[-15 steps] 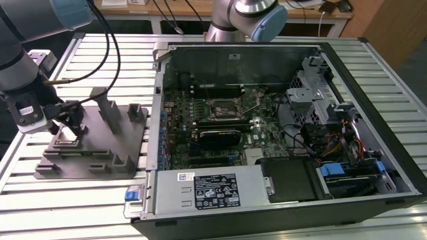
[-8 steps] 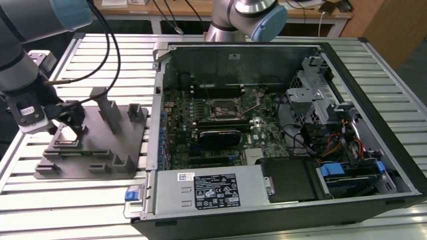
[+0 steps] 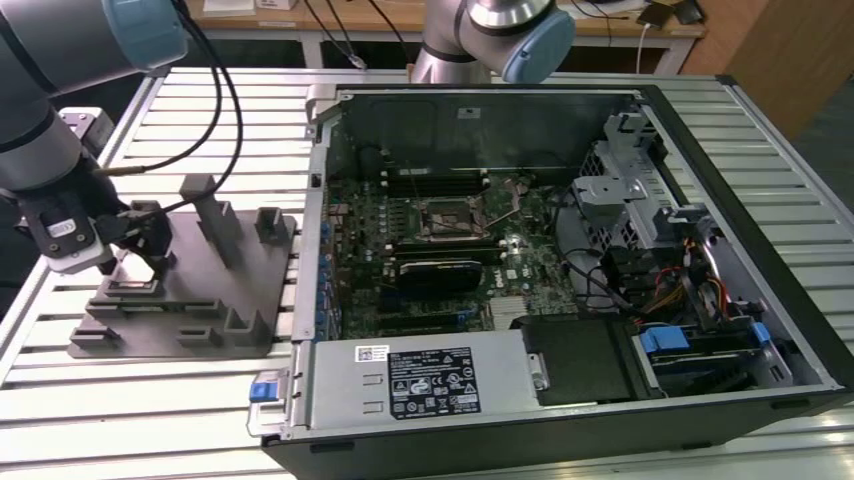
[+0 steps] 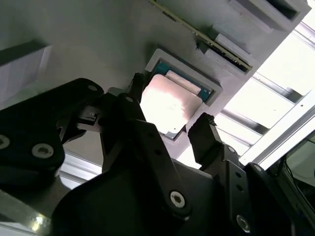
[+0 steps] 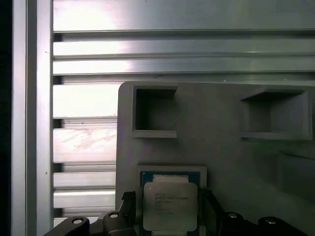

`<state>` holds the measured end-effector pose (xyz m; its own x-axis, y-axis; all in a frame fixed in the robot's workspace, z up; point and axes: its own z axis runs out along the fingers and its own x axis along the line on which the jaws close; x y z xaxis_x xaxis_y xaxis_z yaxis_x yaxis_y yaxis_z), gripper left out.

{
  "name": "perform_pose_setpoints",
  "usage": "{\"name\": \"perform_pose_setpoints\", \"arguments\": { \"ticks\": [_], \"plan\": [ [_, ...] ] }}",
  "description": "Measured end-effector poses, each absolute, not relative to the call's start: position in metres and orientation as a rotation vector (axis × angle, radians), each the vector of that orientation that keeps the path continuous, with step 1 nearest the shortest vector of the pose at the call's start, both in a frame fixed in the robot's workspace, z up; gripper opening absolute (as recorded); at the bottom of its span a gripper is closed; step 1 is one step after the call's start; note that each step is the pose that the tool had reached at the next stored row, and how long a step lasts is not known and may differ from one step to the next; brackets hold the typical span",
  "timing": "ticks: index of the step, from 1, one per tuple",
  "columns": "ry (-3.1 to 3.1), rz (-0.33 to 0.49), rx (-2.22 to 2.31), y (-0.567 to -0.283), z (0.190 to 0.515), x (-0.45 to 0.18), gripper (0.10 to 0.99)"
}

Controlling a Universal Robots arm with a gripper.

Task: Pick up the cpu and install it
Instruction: 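Pick up the cpu and move it towards the insertion slot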

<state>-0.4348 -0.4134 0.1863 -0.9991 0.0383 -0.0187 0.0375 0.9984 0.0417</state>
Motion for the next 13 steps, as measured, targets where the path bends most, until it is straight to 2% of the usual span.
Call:
{"name": "perform_pose_setpoints", "arguments": {
  "ticks": [13],
  "plan": [
    [3.121, 0.064, 0.059, -0.4134, 0.1821, -0.4348, 0.635]
  ]
}}
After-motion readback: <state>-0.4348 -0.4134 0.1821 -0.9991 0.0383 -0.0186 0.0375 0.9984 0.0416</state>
